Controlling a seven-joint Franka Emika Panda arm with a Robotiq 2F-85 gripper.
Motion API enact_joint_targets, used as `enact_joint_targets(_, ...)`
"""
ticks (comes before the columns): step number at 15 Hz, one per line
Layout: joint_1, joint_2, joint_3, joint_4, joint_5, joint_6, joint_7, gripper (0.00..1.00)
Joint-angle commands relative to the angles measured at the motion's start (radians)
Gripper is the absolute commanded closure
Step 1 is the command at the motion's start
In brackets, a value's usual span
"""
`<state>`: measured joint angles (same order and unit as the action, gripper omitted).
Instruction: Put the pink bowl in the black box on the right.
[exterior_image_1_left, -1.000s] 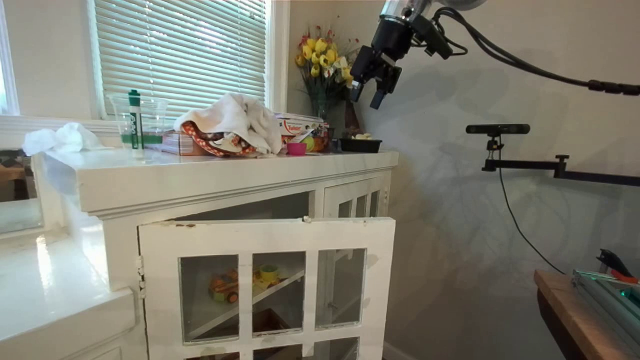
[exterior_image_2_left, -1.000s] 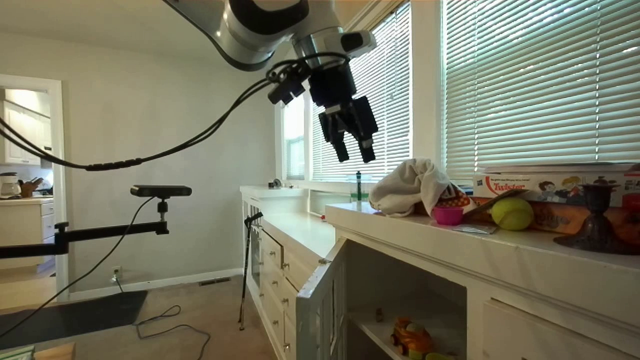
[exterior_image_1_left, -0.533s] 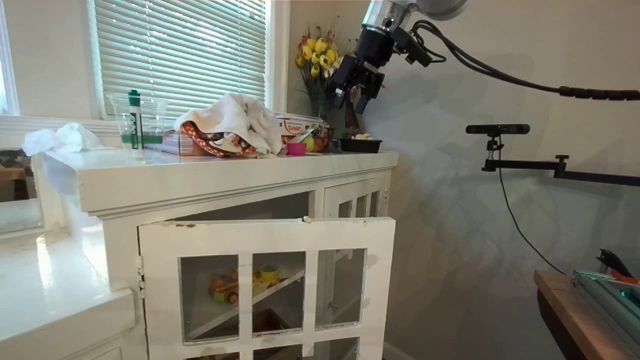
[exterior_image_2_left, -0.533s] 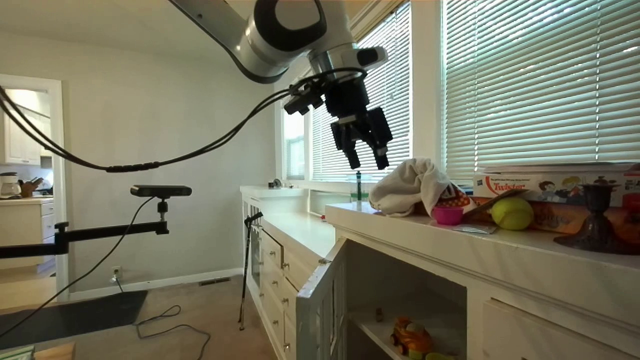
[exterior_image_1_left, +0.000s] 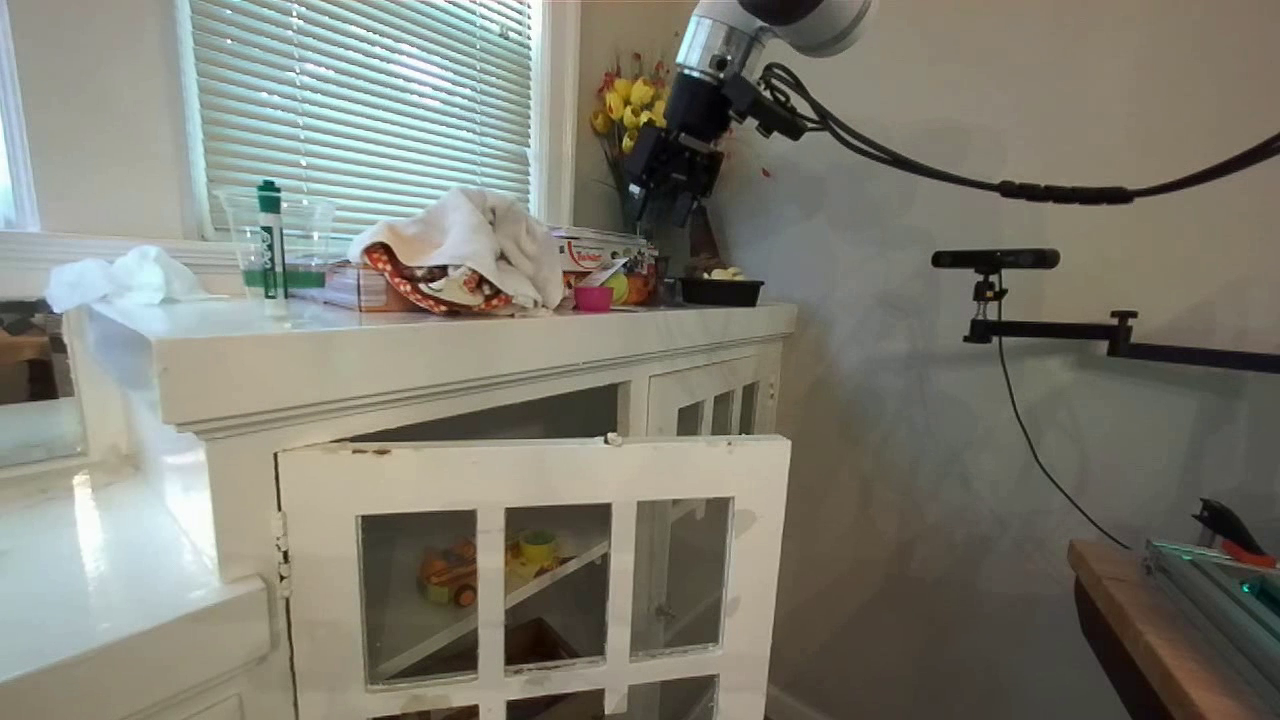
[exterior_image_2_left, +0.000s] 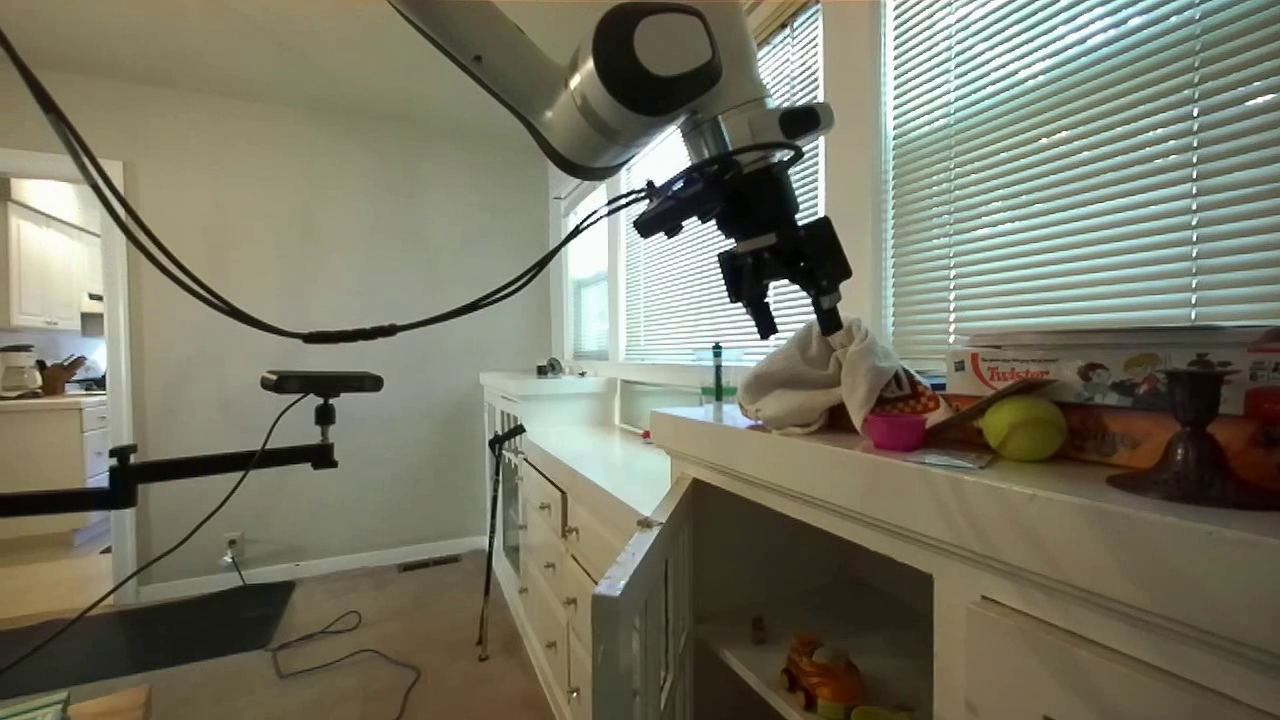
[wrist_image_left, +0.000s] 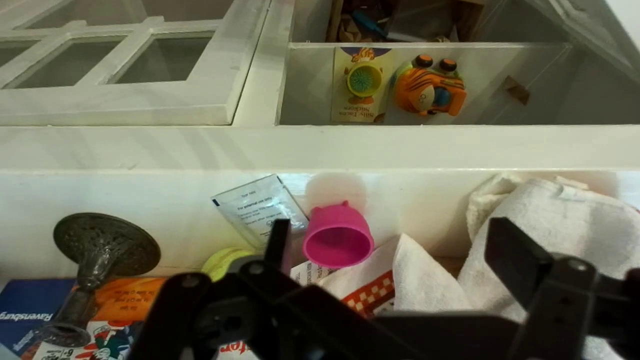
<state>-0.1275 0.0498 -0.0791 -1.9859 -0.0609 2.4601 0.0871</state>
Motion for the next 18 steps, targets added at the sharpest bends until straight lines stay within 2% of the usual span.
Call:
enact_joint_targets(1,0.009,0.013,-0.012,0.018,0.003,-0.006,-0.003,0.0)
enact_joint_targets(10,0.01,0.026,-0.012,0.035,0.003,-0.011,-0.003,0.0)
enact_joint_targets(18,-0.009,0.076,-0.026,0.065,0.077,0.037,-0.127,0.0)
